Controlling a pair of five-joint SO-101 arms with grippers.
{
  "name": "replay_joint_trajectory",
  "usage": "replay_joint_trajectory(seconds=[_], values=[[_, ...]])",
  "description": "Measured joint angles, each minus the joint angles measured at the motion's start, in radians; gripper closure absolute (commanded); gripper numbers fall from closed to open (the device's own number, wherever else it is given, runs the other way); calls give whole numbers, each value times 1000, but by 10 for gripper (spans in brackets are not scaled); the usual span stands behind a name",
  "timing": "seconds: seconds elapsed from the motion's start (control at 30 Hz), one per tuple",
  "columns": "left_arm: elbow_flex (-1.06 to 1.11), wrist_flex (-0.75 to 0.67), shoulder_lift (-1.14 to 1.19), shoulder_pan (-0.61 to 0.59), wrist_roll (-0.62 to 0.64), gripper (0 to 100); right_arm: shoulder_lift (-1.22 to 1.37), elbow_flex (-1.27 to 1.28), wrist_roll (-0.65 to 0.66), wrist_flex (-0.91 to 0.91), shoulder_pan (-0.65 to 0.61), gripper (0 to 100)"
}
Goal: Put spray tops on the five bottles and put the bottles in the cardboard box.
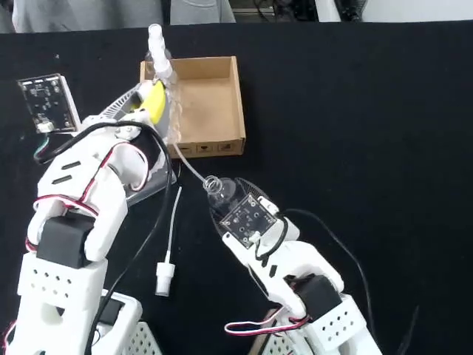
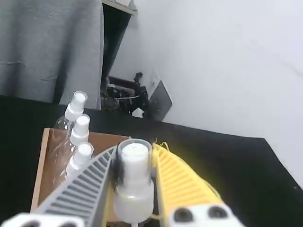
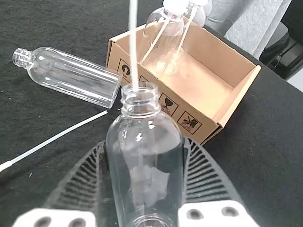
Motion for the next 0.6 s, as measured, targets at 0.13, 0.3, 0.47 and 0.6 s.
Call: replay_joint_trajectory(seconds=[0.13,0.3,0.47,0.6], values=[[-8,0,-44,-5,-2,970,0,0,0,0,0,942],[-12,38,-87,-3,-6,970,0,0,0,0,0,942],[-11,38,-91,-3,-8,970,0,0,0,0,0,942],[-11,38,-91,-3,-8,970,0,0,0,0,0,942]])
